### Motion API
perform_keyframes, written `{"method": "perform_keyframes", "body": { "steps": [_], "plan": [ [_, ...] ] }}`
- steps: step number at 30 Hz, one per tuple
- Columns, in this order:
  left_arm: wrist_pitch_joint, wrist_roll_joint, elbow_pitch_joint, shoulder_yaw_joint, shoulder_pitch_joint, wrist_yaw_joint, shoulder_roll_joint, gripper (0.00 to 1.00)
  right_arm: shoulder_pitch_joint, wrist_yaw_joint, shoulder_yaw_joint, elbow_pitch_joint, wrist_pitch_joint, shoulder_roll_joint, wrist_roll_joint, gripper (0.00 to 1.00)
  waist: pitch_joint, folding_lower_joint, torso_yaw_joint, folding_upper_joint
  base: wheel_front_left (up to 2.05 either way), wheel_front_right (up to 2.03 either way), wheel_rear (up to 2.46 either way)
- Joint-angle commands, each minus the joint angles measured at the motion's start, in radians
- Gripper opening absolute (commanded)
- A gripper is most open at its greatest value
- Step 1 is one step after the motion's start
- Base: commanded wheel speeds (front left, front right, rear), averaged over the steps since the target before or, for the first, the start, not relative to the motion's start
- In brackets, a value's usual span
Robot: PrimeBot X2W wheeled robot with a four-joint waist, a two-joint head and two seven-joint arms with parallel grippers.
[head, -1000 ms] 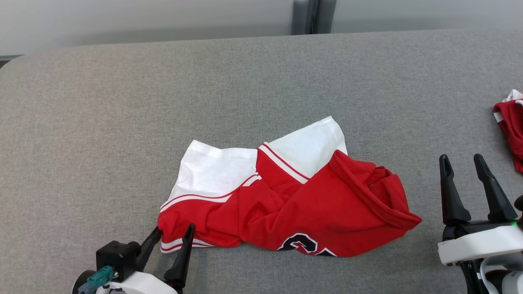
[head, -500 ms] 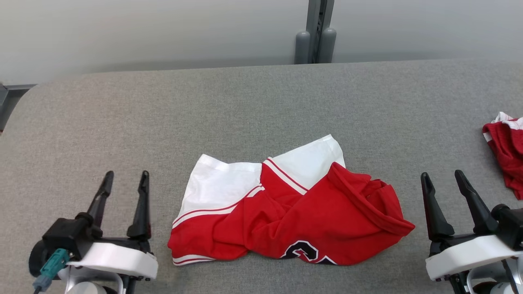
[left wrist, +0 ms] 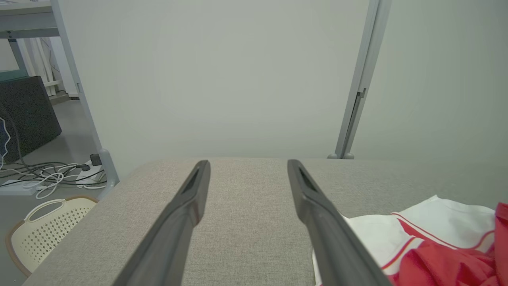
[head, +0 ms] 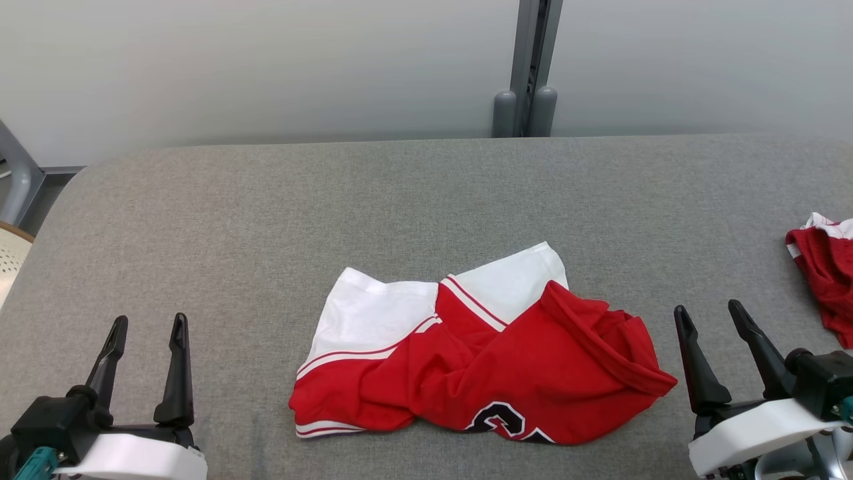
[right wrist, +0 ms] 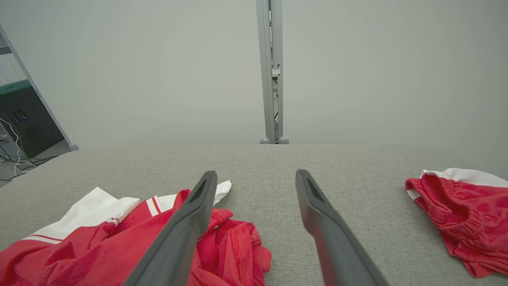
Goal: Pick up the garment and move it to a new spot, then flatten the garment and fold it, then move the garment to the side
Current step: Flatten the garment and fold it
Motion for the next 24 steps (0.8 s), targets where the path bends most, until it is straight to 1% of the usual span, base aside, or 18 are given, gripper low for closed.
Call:
{"method": "perform_keyframes", "body": {
  "steps": [1,8,14,18,21,22,23,24],
  "plan": [
    [-0.004,-0.001,-0.001,0.01,0.007,-0.01,0.004,1.0,0.005,0.0,-0.002,-0.003,0.002,-0.008,0.002,1.0,0.001,0.0,0.001,0.0,0.0,0.0,0.0],
    [-0.004,0.014,-0.007,0.042,0.01,-0.052,-0.016,1.0,0.01,0.0,-0.009,-0.008,0.009,-0.007,0.004,1.0,0.004,0.0,0.008,0.0,0.0,0.0,0.0],
    [-0.004,0.033,0.002,0.062,-0.005,-0.08,-0.036,1.0,0.007,0.0,-0.011,-0.013,0.021,-0.016,-0.006,1.0,0.013,0.0,0.023,0.0,0.0,0.0,0.0],
    [-0.004,0.051,0.008,0.058,-0.03,-0.097,-0.052,1.0,-0.023,0.0,0.025,-0.016,0.066,-0.049,-0.014,1.0,0.028,0.0,0.048,0.0,0.0,0.0,0.0],
    [-0.004,0.063,0.014,0.056,-0.053,-0.109,-0.064,1.0,-0.058,0.0,0.082,-0.009,0.137,-0.084,-0.012,1.0,0.04,0.0,0.073,0.0,0.0,0.0,0.0],
    [-0.004,0.063,0.014,0.056,-0.053,-0.109,-0.064,1.0,-0.058,0.0,0.082,-0.009,0.137,-0.084,-0.012,1.0,0.04,0.0,0.073,0.0,0.0,0.0,0.0],
    [-0.003,0.072,0.017,0.056,-0.069,-0.117,-0.076,1.0,-0.088,0.0,0.123,0.003,0.195,-0.112,-0.005,1.0,0.049,0.0,0.092,0.0,0.0,0.0,0.0],
    [-0.003,0.072,0.017,0.056,-0.069,-0.117,-0.076,1.0,-0.088,0.0,0.123,0.003,0.195,-0.112,-0.005,1.0,0.049,0.0,0.092,0.0,0.0,0.0,0.0]
  ]
}}
